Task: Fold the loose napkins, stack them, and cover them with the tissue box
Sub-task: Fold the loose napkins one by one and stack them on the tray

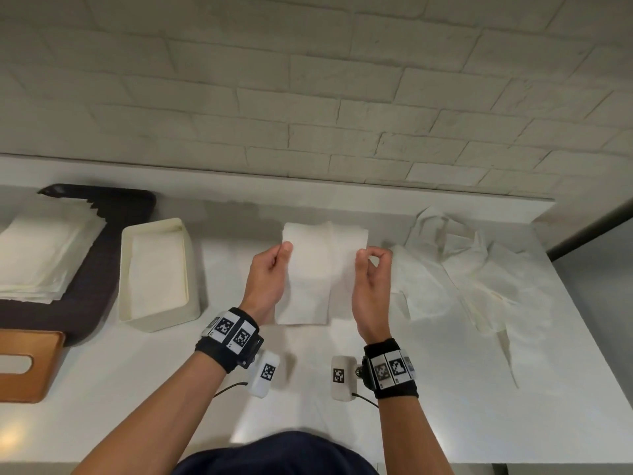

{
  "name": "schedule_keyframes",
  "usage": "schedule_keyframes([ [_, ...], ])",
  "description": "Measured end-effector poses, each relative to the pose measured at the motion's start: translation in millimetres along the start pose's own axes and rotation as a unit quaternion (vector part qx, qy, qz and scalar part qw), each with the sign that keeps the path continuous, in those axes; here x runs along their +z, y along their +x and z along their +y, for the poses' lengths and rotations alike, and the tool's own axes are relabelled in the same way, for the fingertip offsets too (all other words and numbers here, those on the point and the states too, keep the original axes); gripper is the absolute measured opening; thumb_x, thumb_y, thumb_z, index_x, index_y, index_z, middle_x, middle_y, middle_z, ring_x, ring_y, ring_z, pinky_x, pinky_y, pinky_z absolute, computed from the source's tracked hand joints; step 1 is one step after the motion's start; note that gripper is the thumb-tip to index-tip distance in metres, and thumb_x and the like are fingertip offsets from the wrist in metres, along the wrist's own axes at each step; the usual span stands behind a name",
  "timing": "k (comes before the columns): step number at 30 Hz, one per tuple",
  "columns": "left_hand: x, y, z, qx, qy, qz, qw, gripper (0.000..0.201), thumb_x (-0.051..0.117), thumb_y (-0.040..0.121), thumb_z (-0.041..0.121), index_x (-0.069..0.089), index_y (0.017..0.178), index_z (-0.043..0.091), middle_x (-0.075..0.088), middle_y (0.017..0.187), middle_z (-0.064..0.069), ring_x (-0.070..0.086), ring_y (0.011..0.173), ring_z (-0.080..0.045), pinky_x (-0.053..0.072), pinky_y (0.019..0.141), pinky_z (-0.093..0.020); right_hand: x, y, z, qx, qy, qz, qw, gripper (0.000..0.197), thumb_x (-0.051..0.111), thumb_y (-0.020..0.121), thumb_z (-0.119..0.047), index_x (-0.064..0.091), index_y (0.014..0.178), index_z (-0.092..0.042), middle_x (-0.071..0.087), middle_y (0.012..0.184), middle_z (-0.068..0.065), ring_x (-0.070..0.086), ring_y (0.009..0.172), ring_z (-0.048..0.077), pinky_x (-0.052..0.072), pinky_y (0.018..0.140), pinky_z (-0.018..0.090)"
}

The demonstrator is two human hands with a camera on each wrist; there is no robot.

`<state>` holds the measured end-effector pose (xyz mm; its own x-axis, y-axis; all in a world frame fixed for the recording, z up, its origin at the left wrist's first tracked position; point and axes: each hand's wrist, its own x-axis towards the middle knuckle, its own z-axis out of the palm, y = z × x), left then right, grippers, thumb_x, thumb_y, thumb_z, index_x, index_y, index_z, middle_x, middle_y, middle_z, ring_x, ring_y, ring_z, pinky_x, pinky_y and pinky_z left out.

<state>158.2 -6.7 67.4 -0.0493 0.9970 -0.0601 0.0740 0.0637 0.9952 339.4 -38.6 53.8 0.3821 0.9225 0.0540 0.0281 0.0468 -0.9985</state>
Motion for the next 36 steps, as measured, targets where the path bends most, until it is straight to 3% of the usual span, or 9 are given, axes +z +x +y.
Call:
schedule_keyframes([
  [2,-2,-2,-2,0.0,-0.004,0.001,1.0,0.052,0.052,0.114,0.039,0.036,0.074,0.009,0.026,0.072,0.0,0.023,0.068,-0.02,0.021,0.064,-0.037,3,0,2,0.032,-0.013,-0.06,0.998,0.025,0.068,0.108,-0.033,0.053,0.126,-0.023,0.077,0.105,-0.007,0.074,0.091,0.013,0.059,0.08,0.031],
  [5,-10,-4,-7,-0.009,-0.016,0.01,1.0,0.05,0.054,0.112,0.039,0.044,0.08,0.003,0.032,0.075,-0.004,0.027,0.07,-0.022,0.026,0.065,-0.038,-2,2,-9,0.024,-0.054,-0.048,0.997,0.026,0.072,0.105,-0.023,0.06,0.128,-0.022,0.074,0.122,-0.007,0.07,0.116,0.006,0.056,0.099,0.025],
  [8,-25,-5,-13,-0.046,-0.06,0.046,0.996,0.038,0.059,0.11,0.035,0.057,0.089,0.003,0.056,0.076,-0.007,0.05,0.069,-0.026,0.044,0.068,-0.041,-24,6,-45,-0.018,-0.041,-0.01,0.999,0.026,0.069,0.106,-0.019,0.063,0.13,-0.012,0.074,0.109,-0.008,0.071,0.099,-0.005,0.054,0.086,0.02],
  [10,-30,-9,-12,-0.057,-0.097,0.046,0.993,0.024,0.064,0.109,0.029,0.068,0.111,0.006,0.08,0.102,-0.009,0.076,0.094,-0.033,0.061,0.085,-0.048,-34,2,-71,-0.041,0.0,-0.054,0.998,0.022,0.069,0.107,-0.015,0.068,0.128,-0.013,0.079,0.113,-0.003,0.075,0.104,0.006,0.057,0.084,0.02],
  [16,-20,-19,14,-0.065,-0.159,0.012,0.985,0.022,0.058,0.111,0.011,0.067,0.132,0.011,0.081,0.114,-0.01,0.077,0.098,-0.023,0.062,0.077,-0.031,6,-12,-64,-0.022,-0.046,-0.088,0.995,0.012,0.078,0.101,-0.025,0.078,0.111,-0.018,0.083,0.107,-0.004,0.079,0.1,0.019,0.065,0.084,0.044],
  [21,-26,-25,24,-0.122,-0.202,0.028,0.971,0.037,0.04,0.117,0.038,0.07,0.129,0.019,0.079,0.124,-0.002,0.073,0.119,-0.021,0.054,0.105,-0.04,40,-21,-30,-0.013,-0.117,0.002,0.993,0.013,0.078,0.1,-0.037,0.075,0.105,-0.025,0.08,0.096,-0.016,0.074,0.091,0.0,0.056,0.081,0.024],
  [26,-39,-28,22,-0.076,-0.19,0.04,0.978,0.044,0.041,0.116,0.044,0.067,0.135,0.015,0.077,0.128,-0.002,0.072,0.122,-0.02,0.056,0.1,-0.032,69,-31,-31,-0.011,-0.104,0.014,0.994,0.012,0.076,0.102,-0.03,0.076,0.111,-0.023,0.08,0.099,-0.017,0.073,0.094,-0.006,0.05,0.079,0.008],
  [31,-65,-23,13,-0.014,-0.123,0.07,0.99,0.032,0.043,0.117,0.034,0.065,0.122,0.011,0.077,0.117,0.002,0.071,0.112,-0.016,0.055,0.1,-0.035,94,-42,-35,-0.011,-0.08,-0.024,0.996,0.011,0.072,0.105,-0.034,0.078,0.107,-0.026,0.081,0.098,-0.016,0.076,0.093,0.003,0.06,0.084,0.028],
  [36,-101,-12,17,-0.003,-0.1,0.106,0.989,0.035,0.044,0.116,0.035,0.053,0.093,0.011,0.054,0.086,0.007,0.049,0.083,-0.009,0.042,0.085,-0.036,94,-47,-73,-0.079,-0.093,0.006,0.993,0.024,0.063,0.111,-0.031,0.067,0.089,-0.021,0.069,0.08,-0.011,0.063,0.073,0.012,0.053,0.065,0.043],
])
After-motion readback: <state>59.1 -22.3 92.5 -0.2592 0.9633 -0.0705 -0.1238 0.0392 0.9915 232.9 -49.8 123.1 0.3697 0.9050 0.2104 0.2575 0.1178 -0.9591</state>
